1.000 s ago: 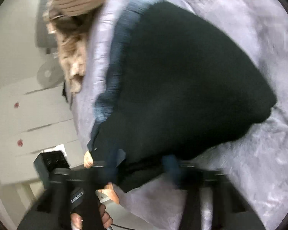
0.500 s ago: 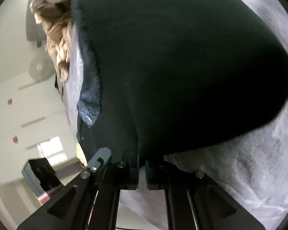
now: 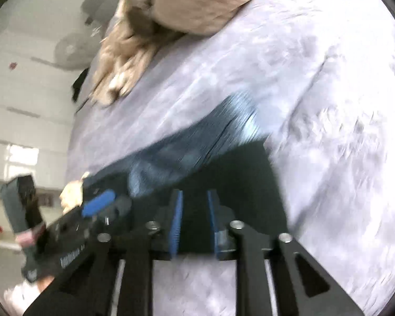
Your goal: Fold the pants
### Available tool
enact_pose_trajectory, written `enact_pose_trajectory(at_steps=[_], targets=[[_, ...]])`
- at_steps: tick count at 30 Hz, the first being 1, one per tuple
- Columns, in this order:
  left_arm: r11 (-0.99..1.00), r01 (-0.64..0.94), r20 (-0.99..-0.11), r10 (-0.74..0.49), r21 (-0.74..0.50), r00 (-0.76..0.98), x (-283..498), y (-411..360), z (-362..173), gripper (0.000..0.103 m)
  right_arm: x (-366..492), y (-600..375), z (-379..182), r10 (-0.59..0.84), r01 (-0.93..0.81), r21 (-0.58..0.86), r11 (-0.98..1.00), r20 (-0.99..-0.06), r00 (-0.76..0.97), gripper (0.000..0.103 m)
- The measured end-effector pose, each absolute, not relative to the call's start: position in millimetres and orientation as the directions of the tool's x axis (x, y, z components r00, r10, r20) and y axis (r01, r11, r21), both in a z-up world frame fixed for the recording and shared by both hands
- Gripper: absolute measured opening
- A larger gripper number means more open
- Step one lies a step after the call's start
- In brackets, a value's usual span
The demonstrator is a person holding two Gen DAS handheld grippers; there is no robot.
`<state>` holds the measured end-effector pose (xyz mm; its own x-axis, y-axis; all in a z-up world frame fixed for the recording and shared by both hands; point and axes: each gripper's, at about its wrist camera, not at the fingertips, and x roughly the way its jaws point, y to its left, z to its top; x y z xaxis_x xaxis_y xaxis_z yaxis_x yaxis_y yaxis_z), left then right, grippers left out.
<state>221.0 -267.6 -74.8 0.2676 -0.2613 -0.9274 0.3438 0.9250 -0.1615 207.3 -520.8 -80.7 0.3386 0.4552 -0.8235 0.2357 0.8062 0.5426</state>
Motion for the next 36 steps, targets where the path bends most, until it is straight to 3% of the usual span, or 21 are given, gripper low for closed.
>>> enact_pose_trajectory(at_steps=[5,7,15,20,28,30,33,36], targets=[[0.958,0.285,-0.965,-0.106,-0.034,0.241,239,-271,-126,0.06,235,-515,-119,0.399,0.264,0.463,0.846,-0.879,0.261,0.018],[0.961,0.27,-0.969,-0.119,-0.058,0.215,242,-261,-135,0.06,238,-506,-128,0.381,0.263,0.441,0.858,-0.89,0.25,0.018],[0.973,0.215,-0.968,-0.13,-0.083,0.214,236,-213,-119,0.06,245,-450,-125,0.447,0.145,0.48,0.865,-0.87,0.209,0.019],[0.983,0.18,-0.969,-0.068,-0.025,0.238,225,-175,-107,0.06,260,-401,-138,0.501,0.1,0.523,0.846,-0.846,0.183,0.019],[0.994,0.106,-0.979,-0.046,-0.025,0.198,206,-124,-107,0.06,274,-344,-128,0.454,0.009,0.459,0.888,-0.881,0.134,0.02],[0.995,0.092,-0.98,-0.048,-0.03,0.194,205,-118,-107,0.06,266,-336,-121,0.436,-0.005,0.438,0.899,-0.893,0.116,0.026],[0.996,0.076,-0.98,-0.057,-0.043,0.19,195,-104,-102,0.06,250,-330,-114,0.416,0.0,0.418,0.909,-0.905,0.092,0.044],[0.996,0.071,-0.981,-0.062,-0.049,0.184,192,-96,-101,0.06,232,-324,-108,0.395,0.0,0.396,0.918,-0.916,0.068,0.045]])
